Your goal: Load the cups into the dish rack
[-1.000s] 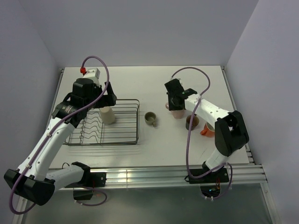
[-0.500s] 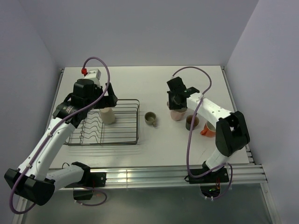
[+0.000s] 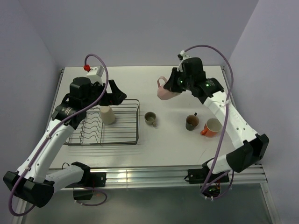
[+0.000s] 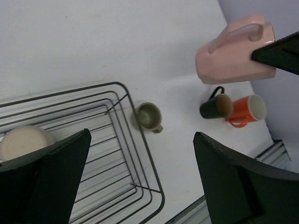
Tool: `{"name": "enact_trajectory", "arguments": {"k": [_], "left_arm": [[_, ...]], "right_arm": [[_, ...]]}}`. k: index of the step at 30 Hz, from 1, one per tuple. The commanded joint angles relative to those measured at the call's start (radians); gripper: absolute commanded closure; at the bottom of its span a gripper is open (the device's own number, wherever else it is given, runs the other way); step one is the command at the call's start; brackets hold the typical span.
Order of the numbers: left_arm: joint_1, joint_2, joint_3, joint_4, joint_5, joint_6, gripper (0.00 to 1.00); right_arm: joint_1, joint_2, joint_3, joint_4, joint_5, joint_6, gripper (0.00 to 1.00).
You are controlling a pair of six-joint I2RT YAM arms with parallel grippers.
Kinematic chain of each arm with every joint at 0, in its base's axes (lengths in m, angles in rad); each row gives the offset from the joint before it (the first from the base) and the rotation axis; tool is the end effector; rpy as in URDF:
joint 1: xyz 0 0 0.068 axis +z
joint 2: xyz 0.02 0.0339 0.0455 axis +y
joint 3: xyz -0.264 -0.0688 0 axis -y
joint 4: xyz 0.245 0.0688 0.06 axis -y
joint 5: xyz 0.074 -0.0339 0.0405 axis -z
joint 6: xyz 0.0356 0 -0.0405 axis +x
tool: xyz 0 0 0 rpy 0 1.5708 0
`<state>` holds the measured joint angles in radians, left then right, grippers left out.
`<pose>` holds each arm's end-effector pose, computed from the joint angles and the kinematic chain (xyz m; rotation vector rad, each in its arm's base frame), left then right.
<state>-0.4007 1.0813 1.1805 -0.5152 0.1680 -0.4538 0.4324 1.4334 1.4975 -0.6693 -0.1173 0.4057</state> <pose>0.2127 -0.0966 0.3864 0.0580 2.0520 -0.7104 0.2837 0.1355 0.3884 -0.0986 2.2333 0.5964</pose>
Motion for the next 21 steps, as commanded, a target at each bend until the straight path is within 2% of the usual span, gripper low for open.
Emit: {"name": "enact_trajectory", "arguments": {"k": [1, 4, 6, 8, 14, 21], "left_arm": [[-0.004, -0.029, -0.025, 0.159, 0.161, -0.035, 0.01], [-0.004, -0.041, -0.048, 0.254, 0.221, -0.068, 0.01], [-0.004, -0.043, -0.058, 0.283, 0.240, -0.083, 0.01], [-0.004, -0.038, -0.064, 0.329, 0.272, -0.091, 0.01], [-0.004, -0.041, -0.110, 0.466, 0.390, -0.135, 0.01], [-0.004, -0.053, -0.159, 0.590, 0.441, -0.163, 0.01]], "right_arm": [[-0.009, -0.093, 0.064, 0.138, -0.255, 0.106, 1.00], [-0.009, -0.119, 0.008, 0.273, -0.434, 0.212, 1.00], [-0.009, -0.137, -0.029, 0.408, -0.507, 0.287, 1.00], [-0.009, -0.137, -0.057, 0.474, -0.595, 0.329, 1.00], [-0.009, -0.122, -0.138, 0.785, -0.708, 0.510, 1.00], [-0.009, -0.087, -0.200, 1.126, -0.818, 0.775, 1.00]]}}
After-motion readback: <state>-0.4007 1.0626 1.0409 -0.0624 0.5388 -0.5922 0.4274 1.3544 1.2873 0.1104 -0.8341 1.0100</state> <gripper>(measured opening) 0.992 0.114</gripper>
